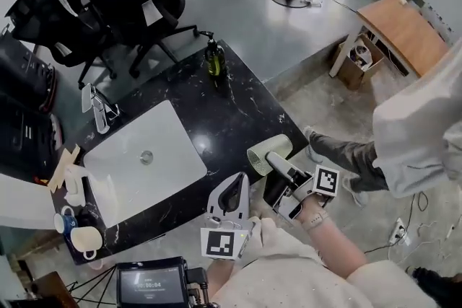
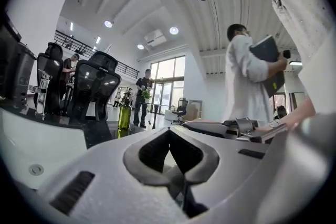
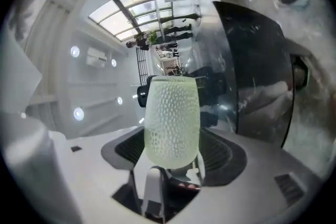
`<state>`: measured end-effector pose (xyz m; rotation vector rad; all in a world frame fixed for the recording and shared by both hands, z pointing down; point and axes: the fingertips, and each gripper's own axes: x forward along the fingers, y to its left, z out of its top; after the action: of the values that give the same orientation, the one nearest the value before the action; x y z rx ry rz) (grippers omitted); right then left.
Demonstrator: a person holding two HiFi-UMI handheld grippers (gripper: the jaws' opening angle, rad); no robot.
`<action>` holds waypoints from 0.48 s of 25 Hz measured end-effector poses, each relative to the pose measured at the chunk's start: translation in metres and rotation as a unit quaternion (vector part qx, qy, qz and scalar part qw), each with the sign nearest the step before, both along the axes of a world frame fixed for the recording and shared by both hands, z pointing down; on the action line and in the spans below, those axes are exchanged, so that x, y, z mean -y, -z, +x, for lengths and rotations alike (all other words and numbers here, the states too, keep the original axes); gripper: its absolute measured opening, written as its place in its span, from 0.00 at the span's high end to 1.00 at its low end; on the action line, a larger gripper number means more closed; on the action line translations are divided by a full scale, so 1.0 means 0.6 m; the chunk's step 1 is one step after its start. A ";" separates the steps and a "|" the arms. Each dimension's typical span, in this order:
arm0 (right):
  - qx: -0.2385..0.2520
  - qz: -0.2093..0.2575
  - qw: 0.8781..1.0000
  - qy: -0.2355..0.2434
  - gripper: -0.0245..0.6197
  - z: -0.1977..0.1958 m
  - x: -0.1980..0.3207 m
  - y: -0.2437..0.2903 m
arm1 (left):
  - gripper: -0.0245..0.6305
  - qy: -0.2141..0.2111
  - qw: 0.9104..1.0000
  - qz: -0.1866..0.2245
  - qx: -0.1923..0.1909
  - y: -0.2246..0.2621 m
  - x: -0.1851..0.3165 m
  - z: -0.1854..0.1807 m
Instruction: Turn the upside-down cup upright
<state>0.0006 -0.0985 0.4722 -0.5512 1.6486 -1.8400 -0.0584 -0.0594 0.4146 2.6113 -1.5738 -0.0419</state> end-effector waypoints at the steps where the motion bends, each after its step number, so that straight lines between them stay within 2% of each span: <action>1: 0.038 -0.014 0.999 -0.002 0.46 -0.005 -0.002 0.001 | 0.95 0.002 1.000 -0.003 -0.003 0.001 0.000 -0.002; 4: 0.143 -0.042 0.989 -0.003 0.46 -0.017 -0.005 0.009 | 0.95 0.003 1.000 -0.001 0.006 0.000 -0.002 -0.008; 6: 0.206 -0.053 0.977 -0.004 0.46 -0.021 -0.004 0.011 | 0.95 0.001 1.000 0.001 0.016 0.000 -0.005 -0.012; 9: 0.305 -0.077 0.949 -0.012 0.46 -0.022 -0.002 0.014 | 0.95 -0.003 1.000 -0.002 0.024 0.002 -0.010 -0.013; 12: 0.380 -0.100 0.919 -0.008 0.46 -0.026 0.002 0.015 | 0.95 -0.006 1.000 -0.014 0.023 0.002 -0.010 -0.009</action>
<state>-0.0147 -0.0995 0.4634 0.0917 0.9342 -1.8793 -0.0637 -0.0534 0.4136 2.6187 -1.5613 0.0398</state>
